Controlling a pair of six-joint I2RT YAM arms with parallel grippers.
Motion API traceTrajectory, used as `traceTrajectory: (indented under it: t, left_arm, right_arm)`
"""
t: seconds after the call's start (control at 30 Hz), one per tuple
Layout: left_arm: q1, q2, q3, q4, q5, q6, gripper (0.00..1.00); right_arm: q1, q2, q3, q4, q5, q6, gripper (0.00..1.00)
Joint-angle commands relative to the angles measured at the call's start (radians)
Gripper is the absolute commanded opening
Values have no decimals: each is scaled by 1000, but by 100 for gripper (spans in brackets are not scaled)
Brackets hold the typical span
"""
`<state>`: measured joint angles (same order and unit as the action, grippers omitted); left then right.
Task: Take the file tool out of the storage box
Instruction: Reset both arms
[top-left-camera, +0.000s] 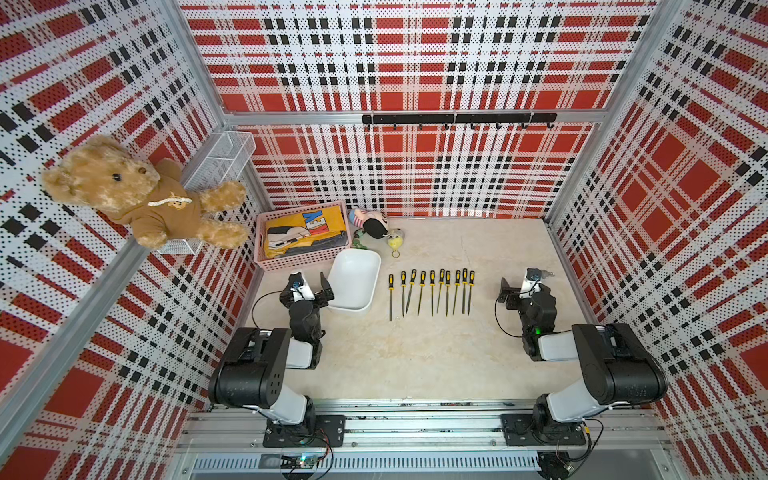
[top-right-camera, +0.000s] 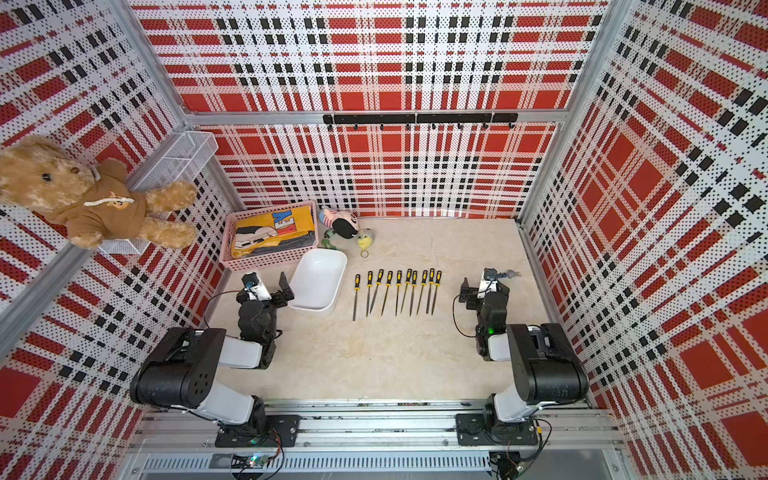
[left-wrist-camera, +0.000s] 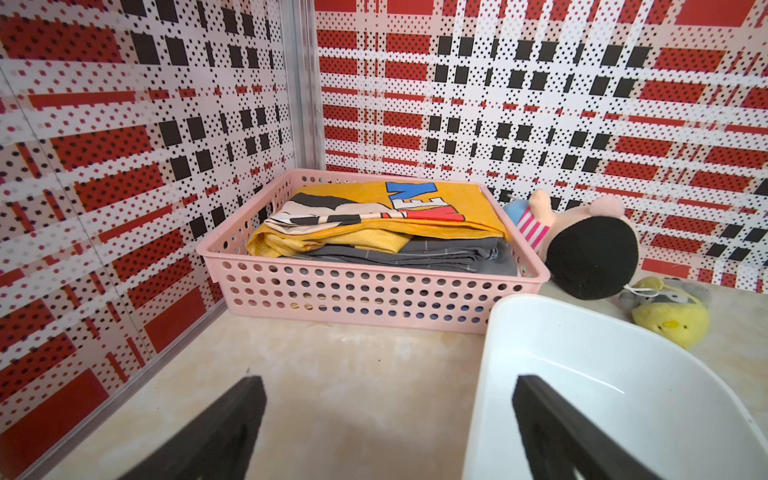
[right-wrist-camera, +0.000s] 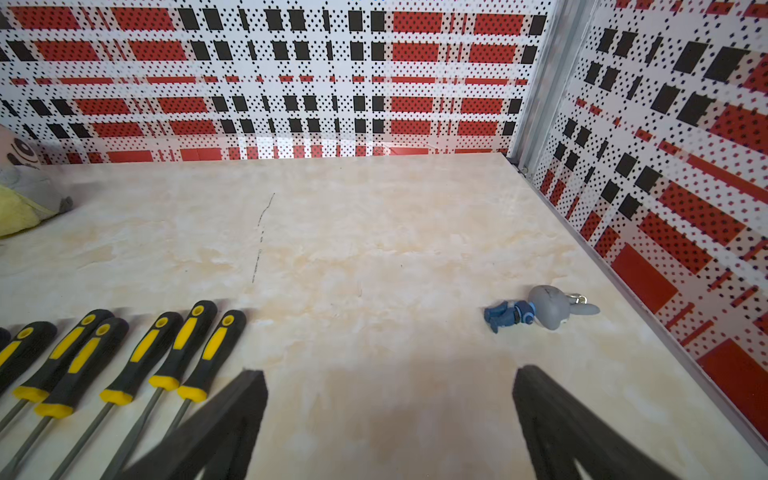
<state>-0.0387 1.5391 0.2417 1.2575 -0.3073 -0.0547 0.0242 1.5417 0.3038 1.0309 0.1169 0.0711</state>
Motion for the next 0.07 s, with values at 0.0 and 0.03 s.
traceTrajectory:
  t: [0.0,0.03]
  left_arm:
    - [2,9,-6,28,-6,9,99]
    - [2,7,-7,28,-8,10,99]
  right_arm:
    - [7,0,9,21,12,-5,100]
    - [6,0,9,21,11,-5,100]
